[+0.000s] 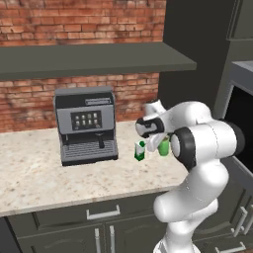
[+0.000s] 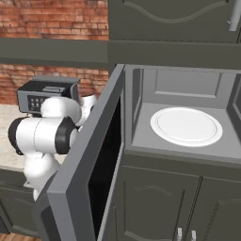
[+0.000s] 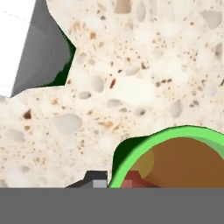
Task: Place the microwavable item in the microwave. Then, close the microwave door and press the start button.
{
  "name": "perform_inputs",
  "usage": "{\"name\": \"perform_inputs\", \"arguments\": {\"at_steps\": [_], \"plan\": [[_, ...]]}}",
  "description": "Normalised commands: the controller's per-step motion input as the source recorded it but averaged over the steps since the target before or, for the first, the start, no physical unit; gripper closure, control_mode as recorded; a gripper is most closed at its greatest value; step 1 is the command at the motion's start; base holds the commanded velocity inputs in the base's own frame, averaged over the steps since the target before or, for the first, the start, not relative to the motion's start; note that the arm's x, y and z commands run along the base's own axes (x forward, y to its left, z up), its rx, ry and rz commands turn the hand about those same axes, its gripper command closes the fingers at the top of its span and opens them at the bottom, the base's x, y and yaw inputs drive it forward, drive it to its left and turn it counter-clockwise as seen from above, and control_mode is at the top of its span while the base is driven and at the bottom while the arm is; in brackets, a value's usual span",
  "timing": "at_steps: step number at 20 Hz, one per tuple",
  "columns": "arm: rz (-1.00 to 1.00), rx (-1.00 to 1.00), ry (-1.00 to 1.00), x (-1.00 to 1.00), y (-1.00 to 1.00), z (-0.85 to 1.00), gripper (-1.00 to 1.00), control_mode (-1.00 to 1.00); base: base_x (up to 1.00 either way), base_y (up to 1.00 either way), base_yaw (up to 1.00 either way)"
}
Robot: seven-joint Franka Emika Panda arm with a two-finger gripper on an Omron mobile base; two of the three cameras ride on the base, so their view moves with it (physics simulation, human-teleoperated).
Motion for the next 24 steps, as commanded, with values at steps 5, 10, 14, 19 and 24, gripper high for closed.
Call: {"name": "perform_inputs", "arguments": {"at_steps": [5,10,14,19,24], "plan": [[0.08,0.00,-0.28,-0.57,0.32,0.57,1.00,-1.00,0.00,0.00,0.00],[0.09,0.00,-0.20,-0.71,0.60,0.95,1.00,-1.00,0.00,0.00,0.00],[0.01,0.00,-0.15,-0.81,0.50,0.95,1.00,-1.00,0.00,0.00,0.00],[0.00,0.00,-0.04,-0.98,0.29,0.68,1.00,-1.00,0.00,0.00,0.00],[-0.01,0.00,0.00,-1.00,0.02,0.48,1.00,-1.00,0.00,0.00,0.00]]}}
